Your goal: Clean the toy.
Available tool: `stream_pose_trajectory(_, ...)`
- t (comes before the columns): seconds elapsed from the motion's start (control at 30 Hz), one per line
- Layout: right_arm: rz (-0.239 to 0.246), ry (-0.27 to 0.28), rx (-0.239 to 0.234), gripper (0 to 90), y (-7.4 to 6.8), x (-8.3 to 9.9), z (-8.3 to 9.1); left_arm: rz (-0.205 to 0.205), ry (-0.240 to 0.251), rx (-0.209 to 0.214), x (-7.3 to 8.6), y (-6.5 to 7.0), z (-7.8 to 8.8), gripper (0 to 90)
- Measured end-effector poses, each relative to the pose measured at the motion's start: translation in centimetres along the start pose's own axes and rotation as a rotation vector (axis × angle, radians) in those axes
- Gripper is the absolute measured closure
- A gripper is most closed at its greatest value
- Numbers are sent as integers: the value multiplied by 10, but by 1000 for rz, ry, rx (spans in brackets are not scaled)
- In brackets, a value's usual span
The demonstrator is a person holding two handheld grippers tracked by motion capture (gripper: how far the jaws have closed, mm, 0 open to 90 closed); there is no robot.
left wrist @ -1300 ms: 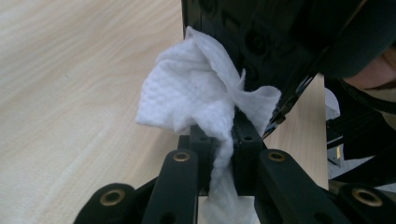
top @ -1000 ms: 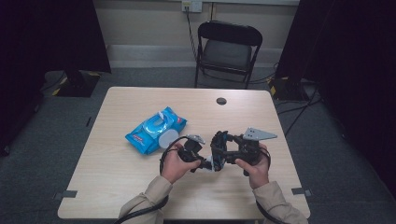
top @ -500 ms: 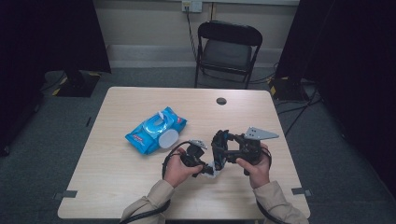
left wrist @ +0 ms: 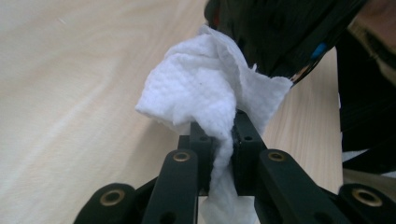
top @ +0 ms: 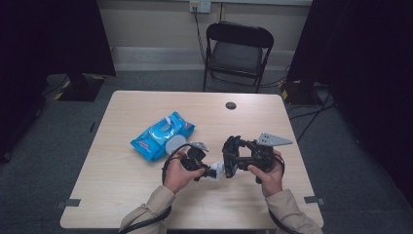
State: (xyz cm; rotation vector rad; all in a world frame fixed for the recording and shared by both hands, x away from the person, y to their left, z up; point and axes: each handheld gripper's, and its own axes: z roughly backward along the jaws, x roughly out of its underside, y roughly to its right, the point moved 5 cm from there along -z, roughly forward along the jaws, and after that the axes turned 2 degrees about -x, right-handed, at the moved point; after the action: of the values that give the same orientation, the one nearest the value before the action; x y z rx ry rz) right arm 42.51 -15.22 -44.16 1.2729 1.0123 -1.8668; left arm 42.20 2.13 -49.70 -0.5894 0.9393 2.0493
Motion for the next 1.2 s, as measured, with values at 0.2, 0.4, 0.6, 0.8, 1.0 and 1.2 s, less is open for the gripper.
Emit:
stream_pose_trajectory(0.2,0,-12,0,254,0,3,-1,-27,65,-22,-26,0,29,820)
stream_pose_trajectory(0.4,2,-21,7,253,1,6,-3,-73,109,-28,-51,10,48,820)
stream_pose_trajectory(0.6,0,-27,10,254,1,9,-3,-90,82,-16,-51,17,38,820)
stream_pose_trajectory(0.8,0,-13,24,254,0,6,1,-79,52,-2,-41,18,20,820)
stream_pose_trajectory(1.0,-4,3,25,254,0,4,4,-66,20,17,-29,17,2,819)
stream_pose_trajectory(1.2,-8,7,24,254,0,2,5,-60,-43,23,-10,17,-18,818)
